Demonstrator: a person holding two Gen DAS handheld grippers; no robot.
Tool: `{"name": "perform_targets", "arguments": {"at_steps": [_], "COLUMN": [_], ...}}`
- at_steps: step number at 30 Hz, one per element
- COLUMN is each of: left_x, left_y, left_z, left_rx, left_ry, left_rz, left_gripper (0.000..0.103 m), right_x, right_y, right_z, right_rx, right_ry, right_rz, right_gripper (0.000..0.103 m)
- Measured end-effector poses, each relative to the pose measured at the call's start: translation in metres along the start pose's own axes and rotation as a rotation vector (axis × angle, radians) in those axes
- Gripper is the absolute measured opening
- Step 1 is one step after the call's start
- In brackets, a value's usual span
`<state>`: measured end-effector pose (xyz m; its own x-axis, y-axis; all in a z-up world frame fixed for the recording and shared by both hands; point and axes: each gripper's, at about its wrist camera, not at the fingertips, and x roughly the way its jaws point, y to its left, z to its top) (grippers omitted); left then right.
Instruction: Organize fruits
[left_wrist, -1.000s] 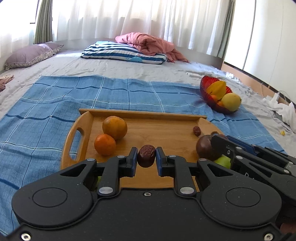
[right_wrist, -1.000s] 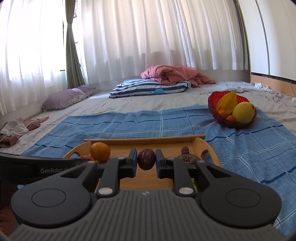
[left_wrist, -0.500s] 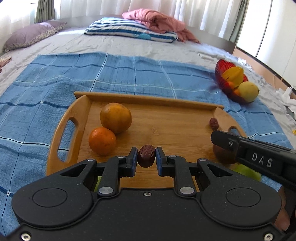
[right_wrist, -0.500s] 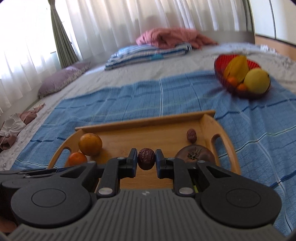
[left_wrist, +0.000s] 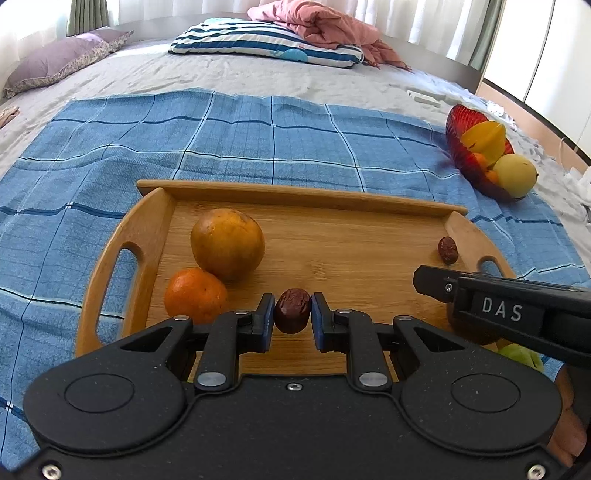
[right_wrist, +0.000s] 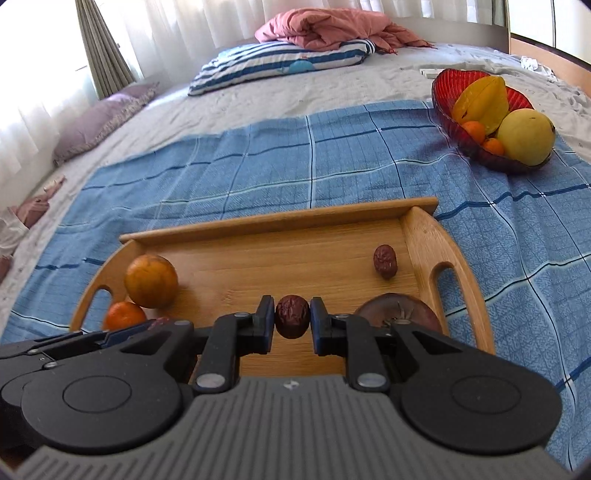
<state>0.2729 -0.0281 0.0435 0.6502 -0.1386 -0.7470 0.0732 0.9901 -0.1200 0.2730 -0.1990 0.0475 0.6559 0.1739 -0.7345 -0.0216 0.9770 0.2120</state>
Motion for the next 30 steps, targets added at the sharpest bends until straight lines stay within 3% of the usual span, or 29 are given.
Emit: {"name": "perform_targets", "arguments": {"at_steps": [30], "left_x": [0.022], "left_y": [-0.004], "left_z": [-0.001], "left_rx": [0.013], "left_ry": [0.007], "left_rz": [0.005], "left_gripper": [0.02], "right_x": [0.021], "right_y": [0.001], "right_z": [-0.003], "right_rx": [-0.043], "right_ry": [0.03], "right_rz": [-0.022], "right_gripper": [0.025]}}
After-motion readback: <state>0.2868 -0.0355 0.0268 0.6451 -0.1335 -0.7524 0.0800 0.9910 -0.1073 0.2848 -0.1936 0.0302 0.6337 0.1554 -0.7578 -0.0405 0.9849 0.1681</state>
